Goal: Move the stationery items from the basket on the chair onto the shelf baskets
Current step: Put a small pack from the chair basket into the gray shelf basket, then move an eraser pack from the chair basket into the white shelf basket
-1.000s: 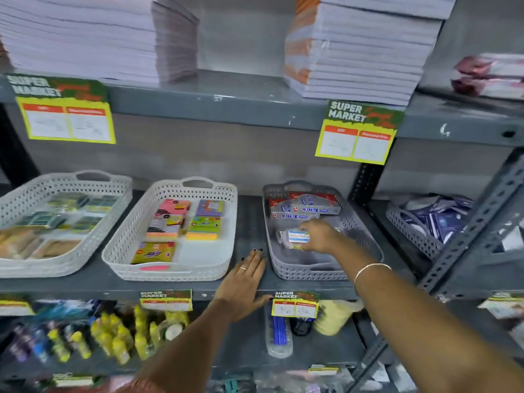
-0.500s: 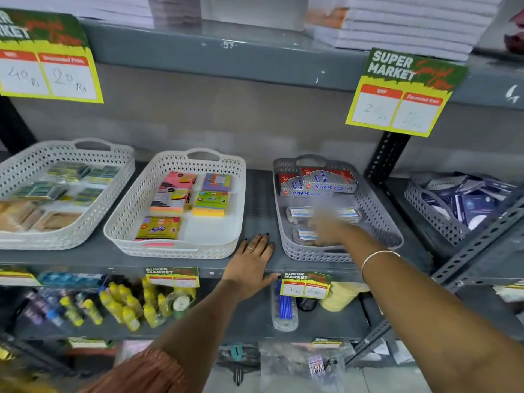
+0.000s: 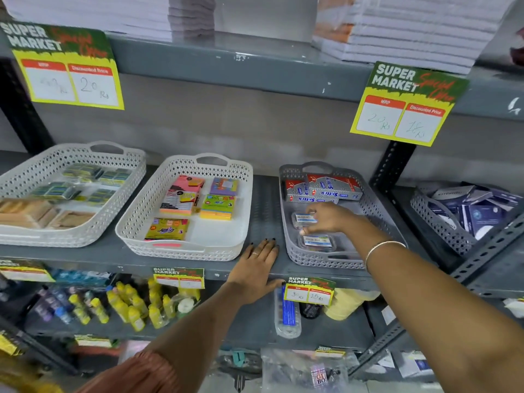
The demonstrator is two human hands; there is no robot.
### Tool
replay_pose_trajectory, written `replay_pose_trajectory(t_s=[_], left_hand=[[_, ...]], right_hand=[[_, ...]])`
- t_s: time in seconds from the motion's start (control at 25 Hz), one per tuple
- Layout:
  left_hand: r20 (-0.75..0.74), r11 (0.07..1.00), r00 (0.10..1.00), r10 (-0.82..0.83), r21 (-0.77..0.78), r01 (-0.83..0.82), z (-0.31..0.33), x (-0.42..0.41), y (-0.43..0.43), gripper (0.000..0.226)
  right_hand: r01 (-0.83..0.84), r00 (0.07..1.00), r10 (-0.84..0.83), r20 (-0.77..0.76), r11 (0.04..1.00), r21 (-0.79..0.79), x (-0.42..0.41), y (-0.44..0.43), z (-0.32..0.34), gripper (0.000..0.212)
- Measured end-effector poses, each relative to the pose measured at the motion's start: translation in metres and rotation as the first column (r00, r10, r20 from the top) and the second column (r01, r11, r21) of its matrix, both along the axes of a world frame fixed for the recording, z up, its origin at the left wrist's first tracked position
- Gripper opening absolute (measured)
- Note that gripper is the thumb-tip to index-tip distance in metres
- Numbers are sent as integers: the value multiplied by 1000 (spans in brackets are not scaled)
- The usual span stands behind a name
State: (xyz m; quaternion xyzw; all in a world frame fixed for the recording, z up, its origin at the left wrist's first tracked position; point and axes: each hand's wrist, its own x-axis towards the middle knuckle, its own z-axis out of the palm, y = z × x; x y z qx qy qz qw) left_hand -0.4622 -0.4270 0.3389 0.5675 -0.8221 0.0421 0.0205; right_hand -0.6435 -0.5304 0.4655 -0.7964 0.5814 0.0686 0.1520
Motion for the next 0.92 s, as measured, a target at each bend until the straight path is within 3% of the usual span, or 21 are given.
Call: replay_pose_trajectory(t_s=[0.12, 0.28, 0.56, 0.68, 0.92], left_hand=[[42, 989, 994, -98, -110, 102, 15, -3, 10, 73], [-50, 963, 993, -107, -255, 90, 53, 18, 17, 66], [-73, 889, 960, 270, -365, -277, 103, 162, 56, 74], [-76, 813, 895, 439, -392, -431, 104, 250, 94, 76], [-133, 682, 739, 661, -305, -665, 71, 407, 192, 83]], right_hand=[[-39, 988, 61, 139, 987, -157, 27, -1, 23, 68], [-129, 970, 188, 153, 934, -333, 77, -7, 47, 69], [-284, 902, 380, 203, 879, -382, 194, 12, 68, 64], [-396, 852, 495, 171, 822, -408, 276, 38, 70, 65], [-558, 700, 694, 168, 678, -478, 453, 119, 51, 63]])
